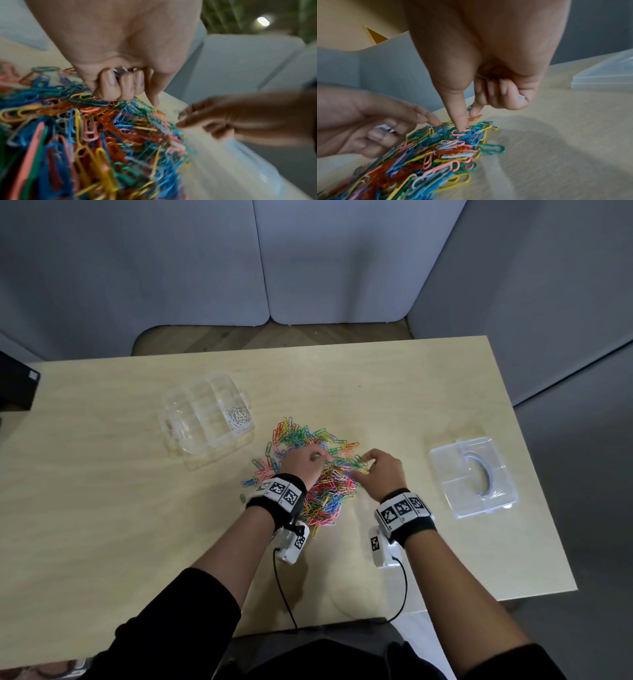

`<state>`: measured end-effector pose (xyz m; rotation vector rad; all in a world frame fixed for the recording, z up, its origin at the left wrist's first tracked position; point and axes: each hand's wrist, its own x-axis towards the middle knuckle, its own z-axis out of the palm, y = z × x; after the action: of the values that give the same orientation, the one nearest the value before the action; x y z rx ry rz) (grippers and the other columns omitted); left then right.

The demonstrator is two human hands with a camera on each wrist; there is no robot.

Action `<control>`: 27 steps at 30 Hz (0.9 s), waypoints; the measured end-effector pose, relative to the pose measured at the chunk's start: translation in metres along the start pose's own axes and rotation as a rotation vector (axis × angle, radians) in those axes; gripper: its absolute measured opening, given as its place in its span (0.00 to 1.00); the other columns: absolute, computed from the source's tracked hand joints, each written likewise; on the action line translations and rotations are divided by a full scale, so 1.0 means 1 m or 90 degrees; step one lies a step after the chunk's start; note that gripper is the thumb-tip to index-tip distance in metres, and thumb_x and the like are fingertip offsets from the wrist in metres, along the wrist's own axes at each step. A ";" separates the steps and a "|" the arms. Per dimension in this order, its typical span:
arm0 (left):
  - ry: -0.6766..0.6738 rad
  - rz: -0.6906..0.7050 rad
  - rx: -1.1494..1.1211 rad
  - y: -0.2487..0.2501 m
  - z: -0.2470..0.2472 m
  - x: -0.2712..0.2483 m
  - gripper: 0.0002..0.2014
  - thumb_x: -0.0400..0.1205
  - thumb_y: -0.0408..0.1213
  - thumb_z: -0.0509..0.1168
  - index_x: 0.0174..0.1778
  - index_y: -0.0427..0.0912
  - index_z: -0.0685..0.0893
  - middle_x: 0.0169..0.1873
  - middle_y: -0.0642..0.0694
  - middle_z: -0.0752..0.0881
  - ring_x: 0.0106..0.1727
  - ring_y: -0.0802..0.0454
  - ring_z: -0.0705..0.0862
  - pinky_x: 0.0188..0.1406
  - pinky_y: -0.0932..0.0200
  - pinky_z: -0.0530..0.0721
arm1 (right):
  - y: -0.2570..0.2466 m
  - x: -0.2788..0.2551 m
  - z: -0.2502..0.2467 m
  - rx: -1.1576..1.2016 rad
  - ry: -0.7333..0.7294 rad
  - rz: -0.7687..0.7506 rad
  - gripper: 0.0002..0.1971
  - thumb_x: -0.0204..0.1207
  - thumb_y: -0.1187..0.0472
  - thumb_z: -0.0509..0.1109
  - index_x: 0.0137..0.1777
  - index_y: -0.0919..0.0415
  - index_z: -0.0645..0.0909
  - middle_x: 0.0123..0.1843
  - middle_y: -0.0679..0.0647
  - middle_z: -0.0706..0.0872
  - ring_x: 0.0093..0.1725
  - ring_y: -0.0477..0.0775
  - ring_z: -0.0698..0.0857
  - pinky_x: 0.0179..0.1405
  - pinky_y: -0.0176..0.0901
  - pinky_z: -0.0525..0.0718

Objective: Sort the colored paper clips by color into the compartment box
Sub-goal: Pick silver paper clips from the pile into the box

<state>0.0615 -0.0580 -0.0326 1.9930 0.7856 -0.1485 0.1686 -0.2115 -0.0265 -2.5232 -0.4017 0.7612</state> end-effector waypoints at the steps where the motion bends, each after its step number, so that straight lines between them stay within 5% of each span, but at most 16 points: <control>1: -0.001 0.042 0.070 0.004 0.001 -0.003 0.09 0.85 0.39 0.61 0.48 0.51 0.88 0.27 0.50 0.83 0.21 0.56 0.74 0.19 0.66 0.69 | -0.002 -0.002 0.001 -0.025 -0.004 -0.013 0.12 0.68 0.50 0.82 0.47 0.49 0.84 0.37 0.49 0.83 0.41 0.53 0.85 0.40 0.39 0.76; 3: -0.027 0.102 0.181 0.006 0.004 -0.004 0.06 0.83 0.43 0.67 0.51 0.53 0.89 0.47 0.53 0.90 0.43 0.56 0.85 0.42 0.64 0.82 | -0.006 -0.006 0.002 -0.073 -0.013 -0.029 0.08 0.70 0.50 0.80 0.47 0.49 0.88 0.40 0.49 0.84 0.46 0.55 0.87 0.42 0.40 0.79; 5: -0.061 0.132 0.266 0.008 0.007 -0.002 0.08 0.82 0.45 0.69 0.54 0.53 0.90 0.58 0.53 0.87 0.60 0.52 0.83 0.62 0.54 0.81 | -0.008 -0.008 0.000 -0.116 -0.002 -0.007 0.10 0.74 0.48 0.76 0.49 0.52 0.89 0.45 0.52 0.88 0.48 0.58 0.88 0.44 0.42 0.82; 8: -0.058 0.152 0.315 0.014 0.009 -0.001 0.08 0.82 0.46 0.69 0.54 0.51 0.90 0.55 0.51 0.87 0.58 0.49 0.84 0.57 0.55 0.80 | -0.005 -0.009 -0.005 -0.171 0.032 0.025 0.10 0.76 0.48 0.74 0.50 0.53 0.89 0.48 0.55 0.90 0.50 0.61 0.88 0.42 0.41 0.79; 13: -0.080 0.132 0.293 0.013 0.005 0.002 0.12 0.81 0.49 0.70 0.51 0.45 0.90 0.51 0.50 0.88 0.54 0.49 0.85 0.55 0.55 0.81 | -0.009 -0.014 0.001 -0.147 -0.032 -0.140 0.05 0.75 0.52 0.75 0.49 0.47 0.90 0.49 0.51 0.90 0.47 0.54 0.87 0.41 0.39 0.79; 17: -0.066 0.102 0.227 0.006 0.001 -0.001 0.15 0.78 0.50 0.73 0.50 0.41 0.89 0.43 0.50 0.83 0.46 0.52 0.81 0.46 0.62 0.76 | -0.014 -0.012 0.008 -0.165 -0.029 -0.161 0.08 0.74 0.48 0.76 0.50 0.48 0.90 0.49 0.50 0.90 0.47 0.54 0.88 0.41 0.41 0.82; 21: -0.052 0.100 0.132 -0.007 -0.008 -0.004 0.16 0.72 0.49 0.79 0.39 0.39 0.88 0.34 0.51 0.85 0.36 0.56 0.82 0.39 0.66 0.75 | -0.005 -0.009 0.006 -0.132 -0.036 -0.140 0.08 0.78 0.50 0.73 0.48 0.51 0.91 0.44 0.53 0.90 0.42 0.54 0.86 0.40 0.41 0.81; 27: -0.030 0.111 0.066 -0.012 -0.013 -0.007 0.10 0.76 0.44 0.76 0.42 0.40 0.90 0.36 0.53 0.88 0.40 0.57 0.85 0.46 0.61 0.79 | 0.013 -0.005 -0.005 -0.001 -0.044 -0.074 0.14 0.81 0.51 0.70 0.48 0.59 0.92 0.28 0.47 0.83 0.33 0.48 0.80 0.40 0.39 0.74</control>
<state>0.0467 -0.0466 -0.0318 2.1371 0.5809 -0.1354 0.1691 -0.2264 -0.0275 -2.4563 -0.5682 0.8037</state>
